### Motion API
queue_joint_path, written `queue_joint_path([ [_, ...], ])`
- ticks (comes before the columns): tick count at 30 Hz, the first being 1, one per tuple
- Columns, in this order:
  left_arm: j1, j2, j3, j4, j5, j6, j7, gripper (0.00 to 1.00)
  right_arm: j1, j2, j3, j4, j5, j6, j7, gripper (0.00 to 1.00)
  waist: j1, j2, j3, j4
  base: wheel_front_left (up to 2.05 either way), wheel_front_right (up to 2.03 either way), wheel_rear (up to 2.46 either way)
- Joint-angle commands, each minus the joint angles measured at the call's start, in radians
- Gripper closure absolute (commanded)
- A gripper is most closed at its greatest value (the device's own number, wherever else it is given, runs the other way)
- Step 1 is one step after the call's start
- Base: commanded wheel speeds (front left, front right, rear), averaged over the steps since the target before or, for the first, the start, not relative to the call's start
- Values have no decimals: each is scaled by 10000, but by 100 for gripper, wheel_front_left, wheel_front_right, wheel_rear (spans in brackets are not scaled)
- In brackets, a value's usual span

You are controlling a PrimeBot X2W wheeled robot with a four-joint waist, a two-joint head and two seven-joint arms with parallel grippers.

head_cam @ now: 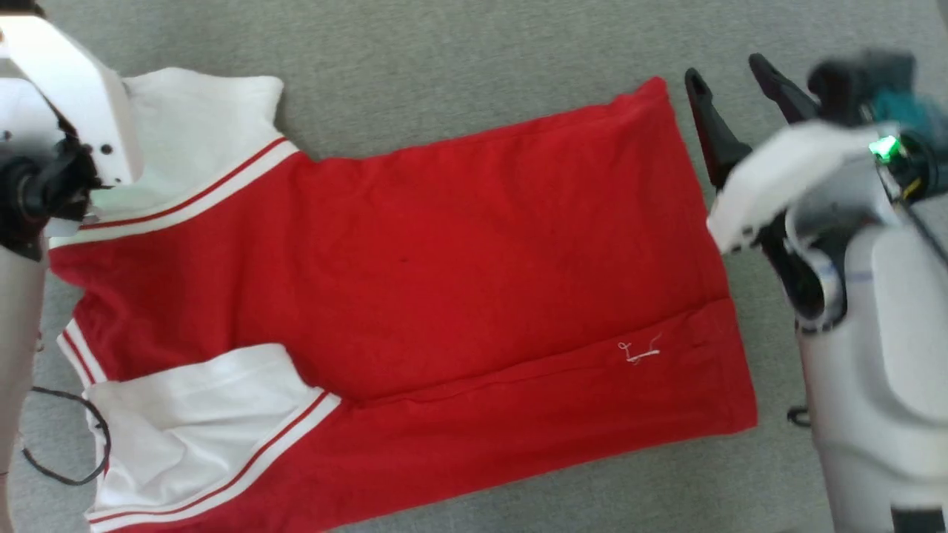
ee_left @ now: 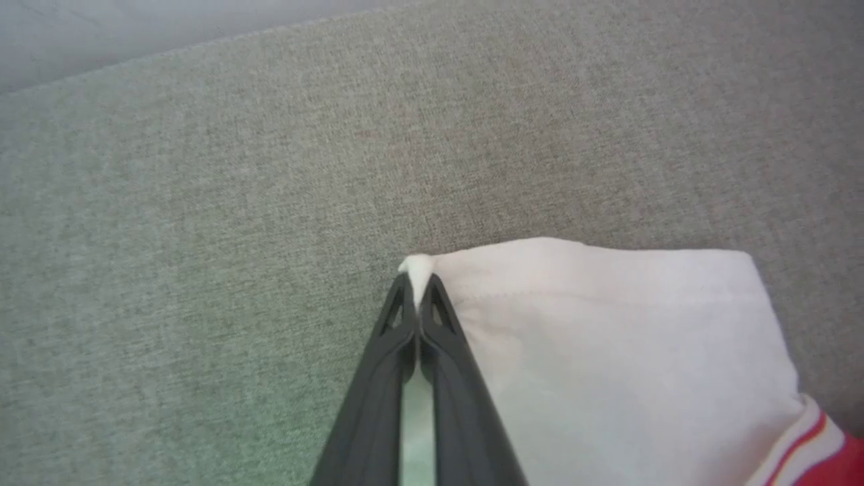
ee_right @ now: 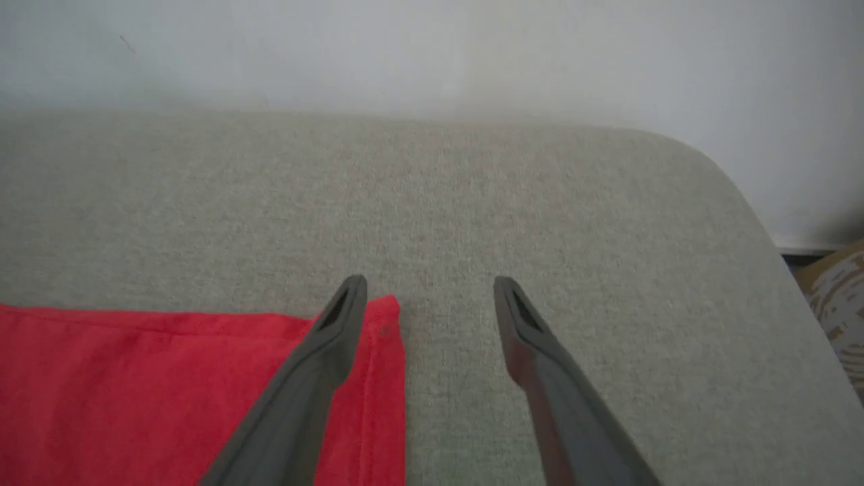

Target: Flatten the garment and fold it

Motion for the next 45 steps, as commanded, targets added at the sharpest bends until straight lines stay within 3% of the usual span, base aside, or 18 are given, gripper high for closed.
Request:
queue_joint_path([
  [1, 94, -97, -59, -50, 24, -98, -127, 100, -429, 18, -63, 406, -60, -11, 678, 0, -1, 0, 45, 181, 0, 0, 0],
  [5, -68, -260, -180, -61, 30, -259, -354, 100, -1333, 18, 87, 1365, -407, -11, 2640, 0, -1, 0, 139, 392, 0, 0, 0],
  [12, -248, -431, -327, 8, 10, -478, -646, 100, -2306, 18, 220, 2452, -976, -11, 4913, 0, -1, 0, 313, 627, 0, 0, 0],
  [13, -257, -446, -341, 26, 10, -498, -687, 100, -2364, 18, 196, 2591, -1023, -11, 5271, 30, -1, 0, 325, 652, 0, 0, 0],
  [14, -264, -466, -352, 46, 1, -518, -730, 100, -2405, 18, 187, 2691, -1077, -11, 5609, 46, -1, 0, 334, 677, 0, 0, 0],
  [16, -268, -516, -361, 79, -20, -560, -861, 100, -2433, 18, 183, 2743, -1105, -11, 6124, 96, -1, 0, 331, 727, 0, 0, 0],
  [17, -263, -543, -356, 86, -38, -593, -962, 100, -2418, 18, 164, 2707, -1109, -11, 6272, 100, -1, 0, 320, 751, 0, 0, 0],
  [21, -142, -593, -286, 32, 45, -806, -1951, 100, -2175, 18, 40, 2274, -954, -11, 5866, 100, -1, 0, 101, 864, 0, 0, 0],
  [32, 2063, -912, 392, -1004, 15, -850, -5809, 100, -247, 18, -354, 946, -63, -11, 2166, 100, -1, 0, -1491, 1313, 0, 0, 0],
  [39, 4544, -1087, 863, -2640, -519, -363, -6592, 100, 1385, 17, -647, 368, 80, -11, 835, 100, -1, 0, -2591, 1781, 0, 0, 0],
  [45, 6849, -1264, 1190, -4056, -1078, 160, -6711, 100, 2665, -52, -956, 204, 108, -11, 534, 100, -1, 0, -3123, 2118, 0, 0, 0],
])
